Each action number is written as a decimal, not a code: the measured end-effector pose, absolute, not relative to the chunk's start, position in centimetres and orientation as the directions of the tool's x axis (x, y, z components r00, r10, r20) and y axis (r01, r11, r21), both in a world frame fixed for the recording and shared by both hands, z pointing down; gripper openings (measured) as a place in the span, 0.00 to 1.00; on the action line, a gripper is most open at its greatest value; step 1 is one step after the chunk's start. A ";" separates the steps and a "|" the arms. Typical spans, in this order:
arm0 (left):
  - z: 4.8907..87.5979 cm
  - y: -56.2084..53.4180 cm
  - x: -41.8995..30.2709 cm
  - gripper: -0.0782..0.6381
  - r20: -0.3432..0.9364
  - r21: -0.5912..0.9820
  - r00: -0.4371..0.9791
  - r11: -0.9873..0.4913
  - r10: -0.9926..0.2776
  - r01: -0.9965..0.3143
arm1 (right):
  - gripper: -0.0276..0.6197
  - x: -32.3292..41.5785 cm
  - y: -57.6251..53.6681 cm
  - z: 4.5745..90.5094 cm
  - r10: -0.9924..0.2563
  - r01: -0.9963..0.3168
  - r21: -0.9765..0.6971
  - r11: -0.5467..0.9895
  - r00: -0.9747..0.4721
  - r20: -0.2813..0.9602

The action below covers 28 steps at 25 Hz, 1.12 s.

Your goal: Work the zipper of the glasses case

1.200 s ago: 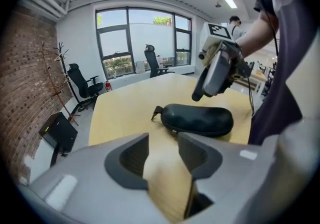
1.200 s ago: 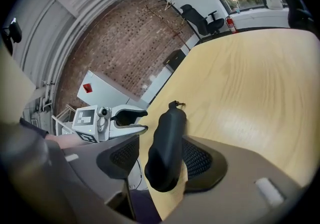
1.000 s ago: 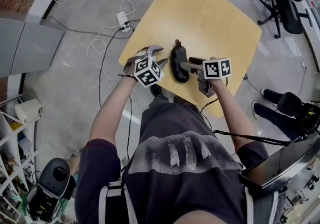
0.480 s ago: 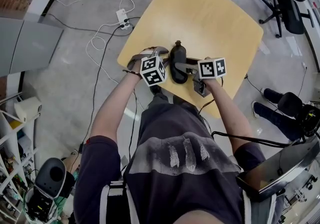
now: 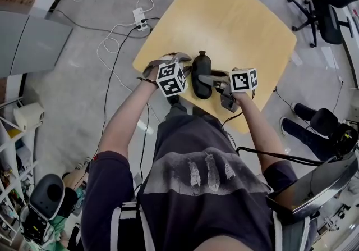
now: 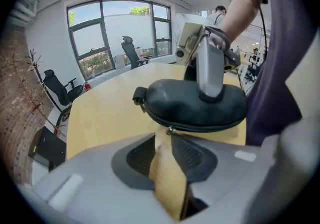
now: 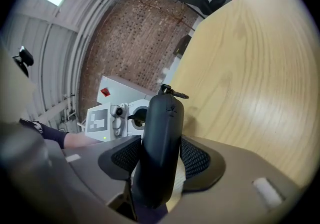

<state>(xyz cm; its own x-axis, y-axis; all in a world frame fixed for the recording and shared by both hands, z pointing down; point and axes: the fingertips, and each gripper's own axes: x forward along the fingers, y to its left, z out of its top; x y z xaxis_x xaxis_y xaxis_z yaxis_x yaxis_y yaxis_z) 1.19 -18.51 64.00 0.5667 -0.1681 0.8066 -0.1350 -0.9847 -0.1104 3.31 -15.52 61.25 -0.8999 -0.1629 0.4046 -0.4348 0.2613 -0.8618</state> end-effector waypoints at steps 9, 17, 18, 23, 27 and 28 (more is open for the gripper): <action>59.7 -16.2 1.8 0.27 0.766 -0.097 0.633 -0.994 -0.112 -0.058 | 0.42 3.2 -13.7 56.8 -0.049 -0.281 -0.903 0.325 -0.959 0.280; 58.6 -16.3 -0.4 0.12 0.756 -0.139 0.631 -0.984 -0.177 -0.109 | 0.41 1.9 -14.6 56.3 -0.069 -0.313 -0.873 0.373 -0.948 0.311; 58.5 -16.3 -0.6 0.12 0.759 -0.148 0.624 -0.983 -0.184 -0.110 | 0.41 1.8 -14.6 56.2 -0.072 -0.315 -0.871 0.378 -0.947 0.312; 58.1 -15.9 -2.0 0.12 0.773 -0.150 0.607 -0.983 -0.186 -0.111 | 0.41 0.8 -14.4 55.4 -0.063 -0.303 -0.868 0.392 -0.951 0.304; 56.9 -15.5 -2.7 0.22 0.734 -0.030 0.667 -0.987 -0.130 -0.160 | 0.41 0.4 -14.4 54.7 -0.030 -0.271 -0.877 0.396 -0.959 0.283; 56.7 -15.5 -2.7 0.22 0.723 -0.013 0.679 -0.986 -0.126 -0.169 | 0.41 0.3 -14.2 54.5 -0.013 -0.257 -0.881 0.397 -0.961 0.275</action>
